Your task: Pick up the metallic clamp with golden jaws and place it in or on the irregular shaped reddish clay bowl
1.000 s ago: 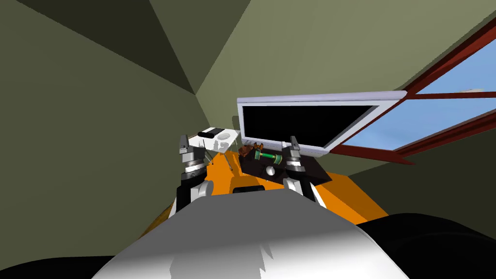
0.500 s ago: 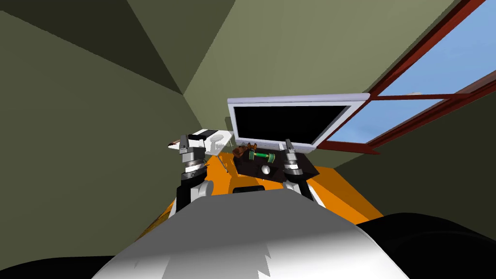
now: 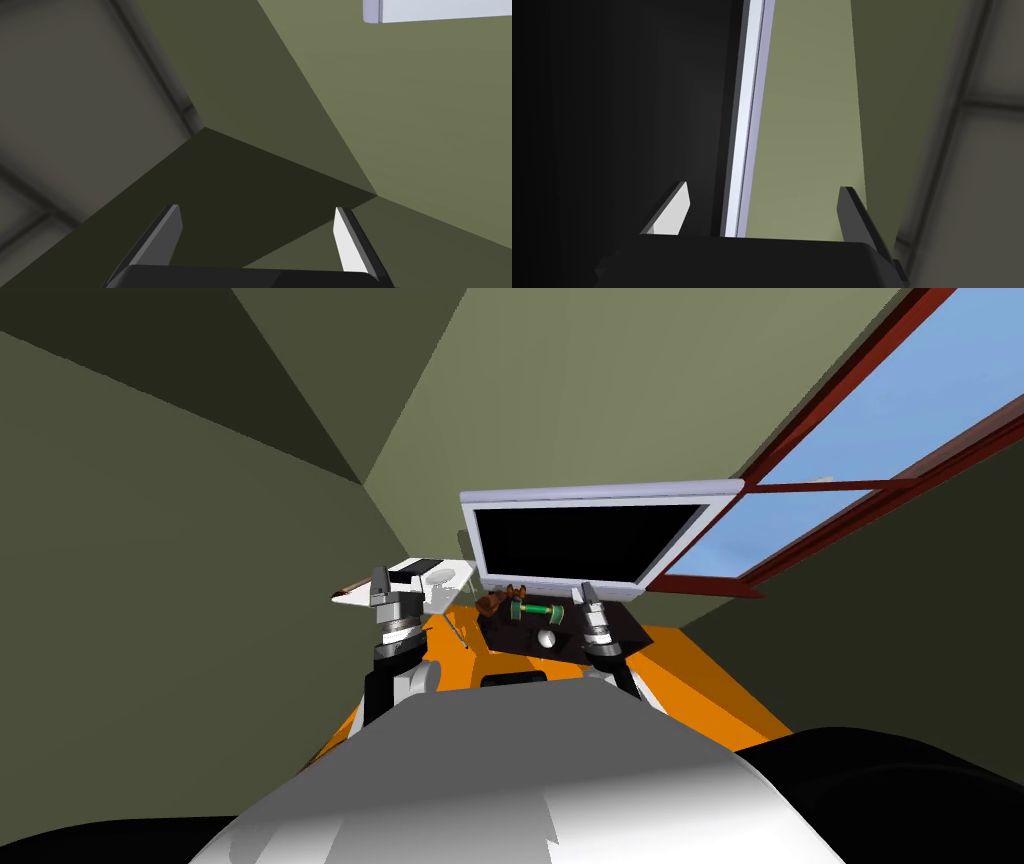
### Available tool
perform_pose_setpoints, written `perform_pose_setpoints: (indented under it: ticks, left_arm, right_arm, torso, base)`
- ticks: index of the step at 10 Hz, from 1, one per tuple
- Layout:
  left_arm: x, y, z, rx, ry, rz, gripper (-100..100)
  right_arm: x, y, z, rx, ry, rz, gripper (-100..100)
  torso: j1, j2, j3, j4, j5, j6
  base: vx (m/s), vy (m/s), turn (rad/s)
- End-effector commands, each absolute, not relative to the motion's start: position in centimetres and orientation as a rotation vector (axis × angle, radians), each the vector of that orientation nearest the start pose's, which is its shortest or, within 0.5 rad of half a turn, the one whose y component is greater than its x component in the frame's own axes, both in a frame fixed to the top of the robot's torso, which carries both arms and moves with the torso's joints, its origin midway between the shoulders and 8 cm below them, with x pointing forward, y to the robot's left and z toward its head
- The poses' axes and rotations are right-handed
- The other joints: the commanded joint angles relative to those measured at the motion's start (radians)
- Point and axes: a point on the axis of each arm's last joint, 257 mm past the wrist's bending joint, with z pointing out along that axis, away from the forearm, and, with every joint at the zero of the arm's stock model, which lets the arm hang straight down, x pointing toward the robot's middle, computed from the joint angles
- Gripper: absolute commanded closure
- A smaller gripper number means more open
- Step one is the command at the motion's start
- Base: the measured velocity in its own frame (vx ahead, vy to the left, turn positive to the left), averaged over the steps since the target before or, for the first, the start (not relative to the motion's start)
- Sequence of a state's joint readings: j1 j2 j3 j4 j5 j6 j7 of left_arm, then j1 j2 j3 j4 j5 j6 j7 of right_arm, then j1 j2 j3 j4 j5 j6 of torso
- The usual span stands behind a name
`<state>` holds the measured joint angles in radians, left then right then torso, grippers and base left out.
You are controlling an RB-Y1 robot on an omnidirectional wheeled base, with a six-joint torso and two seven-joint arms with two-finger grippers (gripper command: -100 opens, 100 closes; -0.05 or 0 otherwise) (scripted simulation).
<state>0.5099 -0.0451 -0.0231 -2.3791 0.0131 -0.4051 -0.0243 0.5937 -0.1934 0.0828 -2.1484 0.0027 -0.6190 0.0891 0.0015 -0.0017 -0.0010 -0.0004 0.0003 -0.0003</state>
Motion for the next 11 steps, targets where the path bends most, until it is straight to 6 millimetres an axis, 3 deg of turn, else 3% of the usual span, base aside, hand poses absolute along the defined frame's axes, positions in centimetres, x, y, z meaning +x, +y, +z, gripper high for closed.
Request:
perform_pose_setpoints:
  ticks: [1,4,5,9,10,11]
  left_arm:
    - [33.9,27.8,4.8,-0.695,0.574,-1.305,0]
    - [33.9,27.8,4.8,-0.695,0.574,-1.306,0]
    - [33.9,27.8,4.8,-0.695,0.574,-1.306,0]
    - [33.9,27.8,4.8,-0.695,0.574,-1.306,0]
    - [33.9,27.8,4.8,-0.695,0.574,-1.306,0]
    - [33.9,27.8,4.8,-0.695,0.574,-1.306,0]
  right_arm:
    - [33.6,-24.1,-5.6,0.527,0.892,1.25,-100]
    - [32.8,-22.4,-8.4,0.412,0.985,1.217,-100]
    - [32.7,-22.4,-8.3,0.403,0.985,1.22,-100]
    - [31.7,-21.1,-12.7,0.259,1.128,1.17,-100]
    - [31.6,-21.1,-12.7,0.254,1.133,1.17,-100]
    - [31.2,-20.9,-14.5,0.204,1.191,1.149,-100]
  torso:
    - [0.0,0.0,0.0,0.0,0.0,0.0]
    - [0.003,0.0,0.0,0.0,0.001,0.0]
    - [0.004,-0.001,0.0,0.0,0.001,0.0]
    - [0.005,0.0,0.0,0.0,0.001,0.0]
    - [0.005,0.0,0.0,0.0,0.001,0.0]
    - [0.004,0.0,0.0,0.0,0.001,0.0]
  base:
    - [0.029,0.031,-0.043]
    - [0.041,0.071,-0.035]
    - [0.042,0.083,0.0]
    - [0.035,0.109,0.051]
    - [0.028,0.074,0.046]
    - [0.03,0.097,0.103]
